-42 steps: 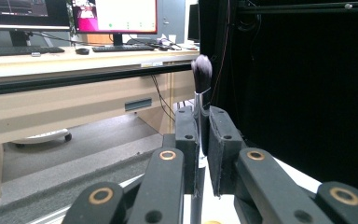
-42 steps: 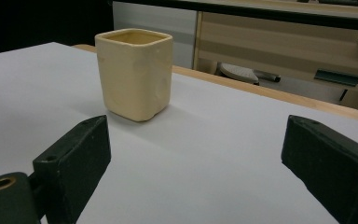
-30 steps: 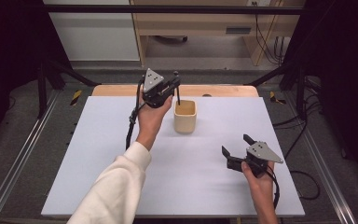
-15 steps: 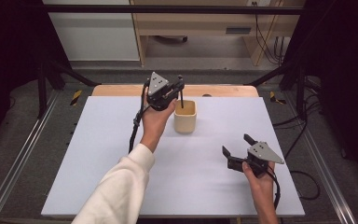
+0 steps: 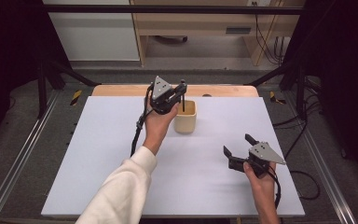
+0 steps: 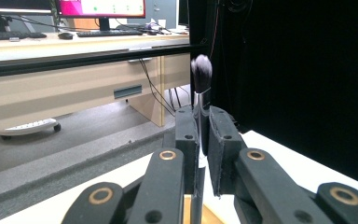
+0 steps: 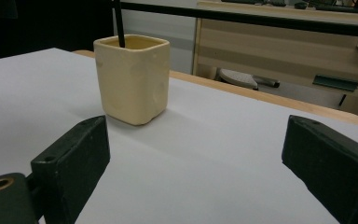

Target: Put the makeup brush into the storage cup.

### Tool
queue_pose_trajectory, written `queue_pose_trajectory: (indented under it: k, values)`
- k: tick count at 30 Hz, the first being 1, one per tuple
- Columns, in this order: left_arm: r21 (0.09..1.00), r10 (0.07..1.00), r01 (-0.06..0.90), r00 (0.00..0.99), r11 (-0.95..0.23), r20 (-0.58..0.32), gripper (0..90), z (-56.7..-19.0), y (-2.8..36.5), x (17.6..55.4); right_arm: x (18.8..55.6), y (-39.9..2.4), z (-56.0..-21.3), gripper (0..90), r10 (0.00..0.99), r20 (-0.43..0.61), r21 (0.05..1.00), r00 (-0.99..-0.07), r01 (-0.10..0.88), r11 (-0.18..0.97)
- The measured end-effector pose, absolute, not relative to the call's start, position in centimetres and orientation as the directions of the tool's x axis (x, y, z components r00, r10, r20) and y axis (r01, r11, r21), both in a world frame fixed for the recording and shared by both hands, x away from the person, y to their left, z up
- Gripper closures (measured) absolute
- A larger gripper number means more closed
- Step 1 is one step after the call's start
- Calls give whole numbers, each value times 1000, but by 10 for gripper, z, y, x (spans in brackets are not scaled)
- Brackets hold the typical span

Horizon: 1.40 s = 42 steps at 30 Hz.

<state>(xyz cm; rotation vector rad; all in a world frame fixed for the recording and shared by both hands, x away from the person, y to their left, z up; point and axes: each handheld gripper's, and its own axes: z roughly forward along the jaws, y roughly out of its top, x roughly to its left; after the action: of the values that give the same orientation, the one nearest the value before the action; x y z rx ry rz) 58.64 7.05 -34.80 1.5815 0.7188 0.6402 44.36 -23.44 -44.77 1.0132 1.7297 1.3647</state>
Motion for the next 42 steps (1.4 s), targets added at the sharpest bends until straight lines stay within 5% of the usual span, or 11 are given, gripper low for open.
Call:
queue_pose_trajectory:
  k: [42]
  values:
    - [986,760,126,650,-107,-1,839,-372,73,583,444,-233,-449,79,889,-50,977,-455,164,139]
